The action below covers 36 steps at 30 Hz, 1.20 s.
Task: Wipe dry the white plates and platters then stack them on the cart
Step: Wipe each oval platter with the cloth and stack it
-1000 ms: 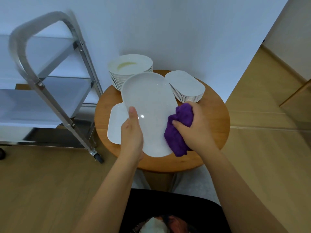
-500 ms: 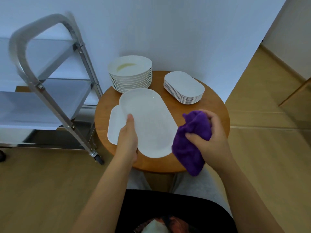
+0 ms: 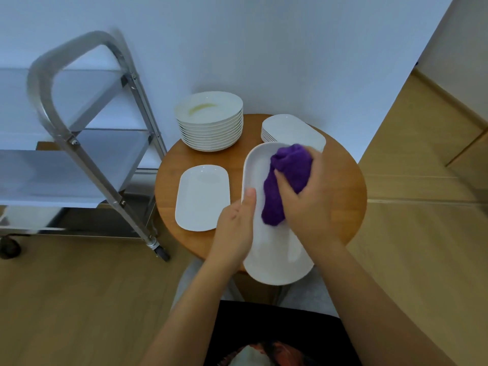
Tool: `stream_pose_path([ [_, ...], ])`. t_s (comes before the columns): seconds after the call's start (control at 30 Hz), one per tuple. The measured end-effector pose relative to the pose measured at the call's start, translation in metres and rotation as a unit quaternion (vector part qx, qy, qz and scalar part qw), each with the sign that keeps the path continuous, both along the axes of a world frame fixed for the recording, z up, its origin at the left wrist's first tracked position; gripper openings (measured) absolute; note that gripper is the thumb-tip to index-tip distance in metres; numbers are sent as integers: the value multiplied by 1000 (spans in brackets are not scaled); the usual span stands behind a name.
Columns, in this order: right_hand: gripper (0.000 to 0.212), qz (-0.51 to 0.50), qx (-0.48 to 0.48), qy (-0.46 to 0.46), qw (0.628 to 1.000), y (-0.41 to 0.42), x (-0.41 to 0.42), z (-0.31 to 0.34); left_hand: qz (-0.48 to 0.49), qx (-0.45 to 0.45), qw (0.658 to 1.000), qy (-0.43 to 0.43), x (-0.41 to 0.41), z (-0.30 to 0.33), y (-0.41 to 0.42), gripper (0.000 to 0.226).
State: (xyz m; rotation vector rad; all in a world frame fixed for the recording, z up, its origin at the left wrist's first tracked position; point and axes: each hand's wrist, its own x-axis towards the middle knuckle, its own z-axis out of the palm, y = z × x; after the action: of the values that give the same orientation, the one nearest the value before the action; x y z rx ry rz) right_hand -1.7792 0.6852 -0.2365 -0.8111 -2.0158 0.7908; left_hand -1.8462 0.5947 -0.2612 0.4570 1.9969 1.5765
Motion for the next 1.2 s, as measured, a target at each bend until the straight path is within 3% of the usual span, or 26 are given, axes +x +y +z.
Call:
stream_pose_path([
  [0.27, 41, 215, -79, -119, 966, -24, 27, -57, 73, -18, 997, -31, -19, -6, -4, 30],
  [0.47, 55, 164, -163, 0, 973, -13, 62, -46, 99, 15, 991, -93, -24, -5, -3, 27],
  [0.7, 51, 294, -74, -155, 940, -30, 69, -51, 140, 70, 974, -166, -22, -1, -2, 23],
  [0.8, 56, 263, 43, -174, 948, -37, 62, -57, 147, 74, 965, -203, -20, 5, 1, 23],
  [0.93, 56, 165, 174, -139, 961, -40, 50, -61, 134, 101, 964, -207, -25, 13, 4, 16],
  [1.07, 52, 100, 217, -60, 969, -38, 44, -62, 101, 128, 968, -192, -27, 23, 11, 15],
  [1.2, 63, 78, 250, -30, 965, -25, 39, -50, 133, 162, 936, -282, -31, 33, 16, 8],
])
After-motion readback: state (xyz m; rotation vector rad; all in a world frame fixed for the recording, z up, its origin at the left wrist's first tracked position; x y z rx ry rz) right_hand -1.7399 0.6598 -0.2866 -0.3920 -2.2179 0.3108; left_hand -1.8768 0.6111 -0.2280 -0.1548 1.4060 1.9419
